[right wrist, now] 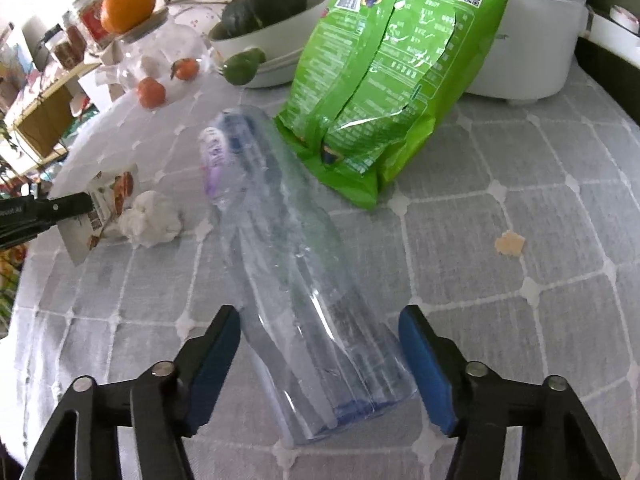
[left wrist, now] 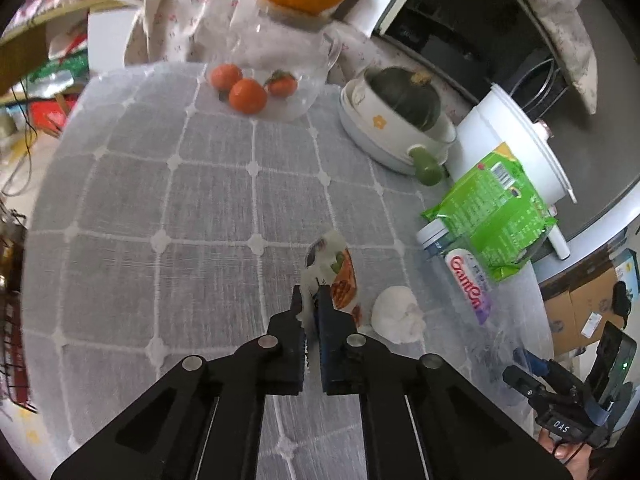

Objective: Collect trash
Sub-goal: 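Grasp the clear plastic bottle with the right tool while the left tool holds the packet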

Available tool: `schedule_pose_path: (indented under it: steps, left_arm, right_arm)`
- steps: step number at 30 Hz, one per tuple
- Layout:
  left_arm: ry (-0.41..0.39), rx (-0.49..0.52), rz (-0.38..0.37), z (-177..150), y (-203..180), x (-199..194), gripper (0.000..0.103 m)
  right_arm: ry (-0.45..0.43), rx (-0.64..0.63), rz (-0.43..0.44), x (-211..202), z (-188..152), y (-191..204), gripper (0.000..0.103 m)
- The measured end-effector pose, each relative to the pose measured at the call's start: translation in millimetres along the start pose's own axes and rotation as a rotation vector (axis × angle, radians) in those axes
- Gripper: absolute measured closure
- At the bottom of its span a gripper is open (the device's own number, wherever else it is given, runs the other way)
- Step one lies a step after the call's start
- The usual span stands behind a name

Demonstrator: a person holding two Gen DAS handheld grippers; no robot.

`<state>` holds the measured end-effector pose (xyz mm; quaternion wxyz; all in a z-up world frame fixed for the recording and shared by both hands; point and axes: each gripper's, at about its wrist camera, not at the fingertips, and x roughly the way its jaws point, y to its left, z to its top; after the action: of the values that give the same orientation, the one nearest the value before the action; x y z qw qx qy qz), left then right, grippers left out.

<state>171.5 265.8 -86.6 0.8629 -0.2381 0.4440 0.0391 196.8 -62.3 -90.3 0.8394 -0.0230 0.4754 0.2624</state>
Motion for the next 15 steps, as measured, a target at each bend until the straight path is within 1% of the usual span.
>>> schedule_pose_path:
  steps: [3, 6, 8, 11, 12, 13, 14, 15]
  left_arm:
    - [-0.047, 0.029, 0.026, -7.9, -6.2, -23.0, 0.099]
    - [-0.085, 0.028, 0.028, -15.9, -8.0, -43.4, 0.100]
    - [-0.114, 0.025, 0.013, -23.1, -11.1, -59.3, 0.100]
    - [-0.143, 0.026, -0.010, -37.0, -18.7, -77.8, 0.100]
    - [-0.155, 0.017, -0.026, -45.2, -21.3, -85.2, 0.100]
    - [-0.159, 0.008, -0.036, -50.2, -24.3, -88.0, 0.100]
    - [-0.162, -0.008, -0.055, -57.6, -26.3, -92.6, 0.100]
    - [-0.161, -0.019, -0.076, -63.7, -28.3, -95.5, 0.100]
  right_arm:
    - [-0.026, -0.001, 0.025, -15.9, -3.9, 2.8, 0.040]
    - [-0.044, 0.000, 0.046, -33.2, -10.0, 4.8, 0.044]
    - [-0.052, 0.001, 0.050, -42.1, -12.9, 4.4, 0.046]
    - [-0.063, 0.037, 0.061, -60.4, -20.5, -2.2, 0.048]
    - [-0.067, 0.047, 0.065, -66.7, -23.4, -4.8, 0.050]
    - [-0.071, 0.054, 0.068, -72.2, -25.5, -7.2, 0.054]
    - [-0.080, 0.063, 0.077, -78.3, -28.0, -9.5, 0.086]
    - [-0.073, 0.078, 0.088, -82.6, -30.7, -13.3, 0.102]
